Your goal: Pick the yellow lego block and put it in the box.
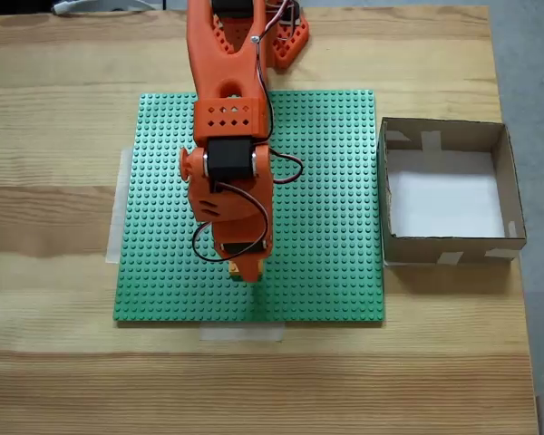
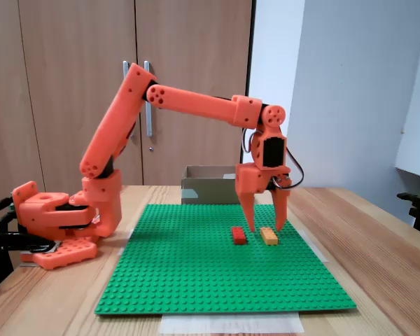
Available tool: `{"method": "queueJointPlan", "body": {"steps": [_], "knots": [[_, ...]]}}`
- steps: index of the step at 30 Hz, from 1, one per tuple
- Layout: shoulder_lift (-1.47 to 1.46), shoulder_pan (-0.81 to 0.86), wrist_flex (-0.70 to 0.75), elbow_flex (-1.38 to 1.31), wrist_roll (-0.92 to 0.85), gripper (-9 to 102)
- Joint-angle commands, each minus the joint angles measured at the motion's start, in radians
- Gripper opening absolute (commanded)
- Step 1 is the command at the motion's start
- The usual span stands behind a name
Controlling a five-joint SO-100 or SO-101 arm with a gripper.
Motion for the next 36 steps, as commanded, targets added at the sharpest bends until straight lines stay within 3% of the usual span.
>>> {"method": "queueJointPlan", "body": {"steps": [1,21,36], "knots": [[0.009,0.002,-0.015,0.006,0.006,22],[0.009,0.021,-0.061,0.020,-0.003,22],[0.009,0.031,-0.075,0.020,-0.015,14]]}}
